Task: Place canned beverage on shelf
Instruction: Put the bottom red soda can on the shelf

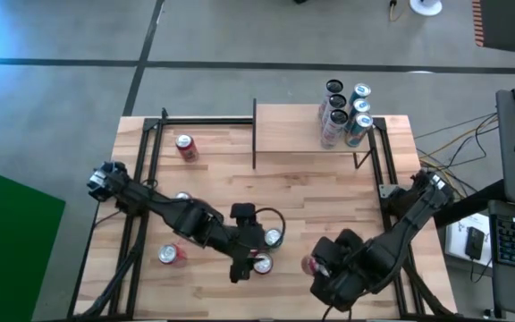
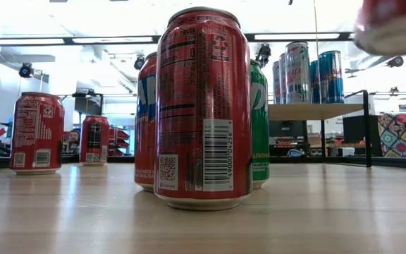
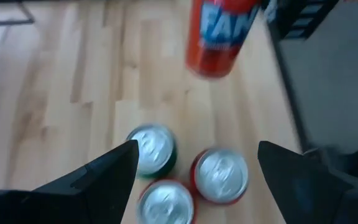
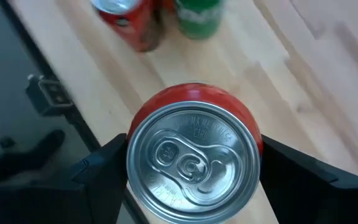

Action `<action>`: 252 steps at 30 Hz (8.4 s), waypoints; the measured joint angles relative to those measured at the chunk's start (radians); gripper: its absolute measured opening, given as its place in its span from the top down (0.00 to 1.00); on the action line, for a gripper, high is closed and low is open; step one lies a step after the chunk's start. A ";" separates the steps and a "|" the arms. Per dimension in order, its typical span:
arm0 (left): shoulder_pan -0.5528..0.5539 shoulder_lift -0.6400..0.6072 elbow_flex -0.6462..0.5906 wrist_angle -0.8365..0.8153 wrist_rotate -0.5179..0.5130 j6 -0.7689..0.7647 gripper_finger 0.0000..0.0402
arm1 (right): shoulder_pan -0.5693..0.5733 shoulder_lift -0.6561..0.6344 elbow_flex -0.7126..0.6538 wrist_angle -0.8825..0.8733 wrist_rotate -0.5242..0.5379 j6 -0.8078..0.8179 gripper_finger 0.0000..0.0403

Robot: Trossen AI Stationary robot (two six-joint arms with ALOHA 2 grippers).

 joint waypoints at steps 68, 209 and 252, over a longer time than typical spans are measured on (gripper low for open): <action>0.944 -0.023 0.003 0.242 0.581 0.342 0.23 | -1.360 -0.086 0.167 0.292 -0.301 -1.483 0.26; 0.851 0.027 0.001 0.526 0.329 0.445 0.23 | -1.419 -0.385 -0.243 0.728 -0.799 -1.106 0.09; 0.816 0.026 0.027 0.481 0.250 0.341 0.23 | -1.308 -0.259 -0.127 0.643 -0.617 -1.172 0.02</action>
